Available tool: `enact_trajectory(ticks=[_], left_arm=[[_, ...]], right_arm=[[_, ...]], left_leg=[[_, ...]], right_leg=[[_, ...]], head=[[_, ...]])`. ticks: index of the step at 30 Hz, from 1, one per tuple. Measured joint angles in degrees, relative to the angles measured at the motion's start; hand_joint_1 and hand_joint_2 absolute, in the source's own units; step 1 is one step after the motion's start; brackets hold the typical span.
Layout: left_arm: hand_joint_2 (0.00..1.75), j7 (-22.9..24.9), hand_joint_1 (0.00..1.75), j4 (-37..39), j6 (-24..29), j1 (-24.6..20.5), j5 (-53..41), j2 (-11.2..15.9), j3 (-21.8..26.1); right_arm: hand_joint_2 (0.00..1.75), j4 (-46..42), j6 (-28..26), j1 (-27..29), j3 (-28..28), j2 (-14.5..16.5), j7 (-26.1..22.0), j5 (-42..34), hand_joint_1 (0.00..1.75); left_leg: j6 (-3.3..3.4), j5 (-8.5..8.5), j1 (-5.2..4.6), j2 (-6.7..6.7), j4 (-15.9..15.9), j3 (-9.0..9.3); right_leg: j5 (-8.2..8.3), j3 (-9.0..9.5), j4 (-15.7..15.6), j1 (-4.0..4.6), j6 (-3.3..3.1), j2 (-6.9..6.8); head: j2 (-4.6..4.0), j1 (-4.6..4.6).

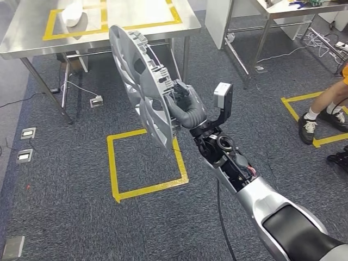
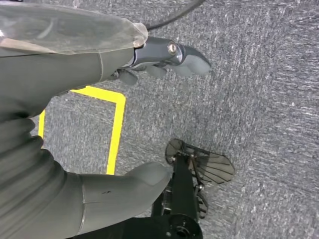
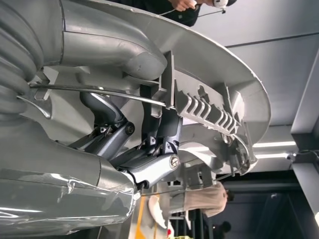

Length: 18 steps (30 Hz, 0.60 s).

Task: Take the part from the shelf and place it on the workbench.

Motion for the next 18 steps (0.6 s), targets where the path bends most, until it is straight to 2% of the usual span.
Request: enact_trajectory(ticks=[2,3,4,6,7,8,9,10,11,12,13,14,18], left_arm=[[1.75,0.0,0.00,0.0,0.0,0.0,0.0,0.0,0.0],[1.75,0.0,0.00,0.0,0.0,0.1,0.1,-0.1,0.0],[1.75,0.0,0.00,0.0,0.0,0.1,0.1,-0.1,0.0],[1.75,-0.1,0.00,0.0,0.0,0.1,0.2,-0.1,0.0],[1.75,-0.1,0.00,0.0,0.0,0.1,0.2,-0.1,0.0],[1.75,-0.2,0.00,0.0,0.0,0.1,0.3,-0.1,0.0],[1.75,-0.2,0.00,0.0,0.0,0.2,0.3,-0.1,0.0],[1.75,-0.2,0.00,0.0,0.0,0.3,0.3,-0.1,0.0],[1.75,-0.2,0.00,0.0,0.0,0.3,0.4,-0.1,0.0],[1.75,-0.2,0.00,0.0,0.0,0.4,0.4,-0.1,0.0],[1.75,-0.2,0.00,0.0,0.0,0.4,0.4,-0.1,0.0],[1.75,-0.3,0.00,0.0,0.0,0.4,0.4,-0.2,0.0],[1.75,-0.4,0.00,0.0,0.0,0.3,0.4,-0.1,0.0]], right_arm=[[1.75,0.0,0.0,-0.1,0.0,0.0,0.0,0.0,1.75],[1.75,0.0,0.1,-0.1,0.0,0.0,0.0,0.0,1.75],[1.75,0.0,0.2,-0.2,0.0,0.0,0.0,0.0,1.75],[1.75,0.2,0.3,-0.2,0.0,0.0,0.0,0.0,1.75],[1.75,0.3,0.4,-0.2,0.0,0.0,-0.1,0.0,1.75],[1.75,0.4,0.4,-0.1,0.0,0.0,-0.1,0.0,1.75],[1.75,0.6,0.5,-0.1,0.0,0.0,-0.1,0.0,1.75],[1.75,0.7,0.5,-0.1,0.0,0.0,-0.1,0.0,1.75],[1.75,0.7,0.6,-0.2,0.0,0.0,-0.1,0.0,1.75],[1.75,0.8,0.7,-0.2,0.0,0.0,-0.1,0.0,1.75],[1.75,0.9,0.7,-0.3,0.1,0.0,-0.1,0.0,1.75],[1.75,1.0,0.8,-0.4,0.1,0.0,-0.2,0.0,1.75],[1.75,1.1,0.8,-0.5,0.3,0.2,-0.2,0.0,1.75]], left_leg=[[0.61,-0.21,0.06,-0.04,-0.3,0.48],[0.94,-0.32,0.15,-0.03,-0.6,0.87],[1.23,-0.42,0.24,-0.02,-0.8,1.29],[1.70,-0.86,0.23,0.00,-1.0,1.85],[1.79,-1.09,0.21,-0.02,-0.9,2.09],[1.82,-1.37,0.20,-0.06,-0.9,2.39],[1.79,-1.69,0.20,-0.13,-0.9,2.78],[1.70,-2.06,0.21,-0.24,-0.8,3.28],[1.55,-2.49,0.21,-0.35,-0.8,3.81],[1.34,-2.90,0.13,-0.44,-0.6,4.18],[1.12,-3.21,0.06,-0.51,-0.5,4.28],[0.89,-3.39,0.02,-0.54,-0.4,4.19],[-0.20,-4.30,0.04,-0.39,0.6,3.67]], right_leg=[[-0.58,0.18,0.1,-0.10,0.56,-0.08],[-1.35,-0.20,1.3,-0.13,0.79,-0.15],[-2.60,-1.26,3.7,-0.13,0.98,-0.22],[-5.73,-5.46,11.8,-0.19,1.20,-0.28],[-6.71,-7.72,15.5,-0.22,1.30,-0.29],[-6.64,-9.26,17.5,-0.26,1.37,-0.31],[-5.35,-9.66,17.1,-0.29,1.38,-0.35],[-3.03,-8.92,14.5,-0.32,1.32,-0.39],[-0.18,-7.38,10.2,-0.33,1.18,-0.43],[1.94,-5.79,6.3,-0.27,1.01,-0.44],[3.14,-4.52,3.1,-0.21,0.79,-0.42],[3.49,-3.86,1.3,-0.11,0.59,-0.38],[2.79,-3.02,0.2,-0.19,-0.36,-0.22]], head=[[0.00,0.15],[0.00,0.26],[0.00,0.43],[0.00,0.75],[0.00,0.90],[0.00,1.03],[0.00,1.20],[0.00,1.42],[0.00,1.68],[0.00,1.82],[0.00,1.89],[0.00,1.84],[0.00,1.43]])
